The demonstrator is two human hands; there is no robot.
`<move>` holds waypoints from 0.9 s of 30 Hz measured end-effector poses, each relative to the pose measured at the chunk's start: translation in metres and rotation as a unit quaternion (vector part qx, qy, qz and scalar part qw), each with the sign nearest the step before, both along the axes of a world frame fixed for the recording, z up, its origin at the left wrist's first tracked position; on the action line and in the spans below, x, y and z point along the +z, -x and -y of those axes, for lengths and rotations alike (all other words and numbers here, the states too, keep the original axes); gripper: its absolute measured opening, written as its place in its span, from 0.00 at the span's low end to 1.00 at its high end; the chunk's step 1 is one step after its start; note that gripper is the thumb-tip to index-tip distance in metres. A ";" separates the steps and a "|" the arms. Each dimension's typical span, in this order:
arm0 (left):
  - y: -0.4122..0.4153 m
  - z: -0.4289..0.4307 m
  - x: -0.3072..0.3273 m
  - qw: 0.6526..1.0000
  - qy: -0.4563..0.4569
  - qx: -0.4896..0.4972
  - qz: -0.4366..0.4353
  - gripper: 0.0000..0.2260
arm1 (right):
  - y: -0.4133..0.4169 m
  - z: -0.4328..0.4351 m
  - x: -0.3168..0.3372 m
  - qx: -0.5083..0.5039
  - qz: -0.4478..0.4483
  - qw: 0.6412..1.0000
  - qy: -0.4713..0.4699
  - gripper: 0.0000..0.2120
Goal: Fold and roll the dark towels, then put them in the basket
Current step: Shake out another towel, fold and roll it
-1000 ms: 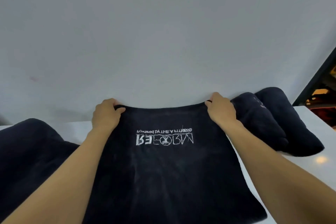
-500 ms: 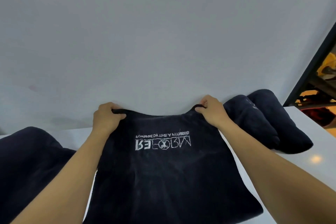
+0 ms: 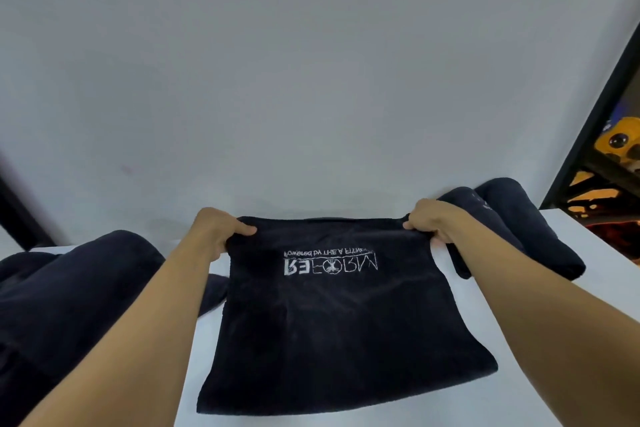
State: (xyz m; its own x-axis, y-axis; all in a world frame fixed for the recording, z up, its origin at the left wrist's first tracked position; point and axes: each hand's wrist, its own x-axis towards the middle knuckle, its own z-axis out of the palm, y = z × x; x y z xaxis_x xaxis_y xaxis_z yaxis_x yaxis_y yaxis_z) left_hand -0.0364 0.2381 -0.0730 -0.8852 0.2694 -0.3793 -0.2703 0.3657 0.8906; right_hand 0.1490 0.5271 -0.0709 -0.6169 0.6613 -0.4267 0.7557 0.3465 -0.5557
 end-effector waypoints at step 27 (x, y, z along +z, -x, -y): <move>0.014 0.000 0.033 0.978 0.017 -0.184 -0.092 0.09 | 0.020 -0.006 0.035 -0.071 -0.390 0.912 0.109 0.13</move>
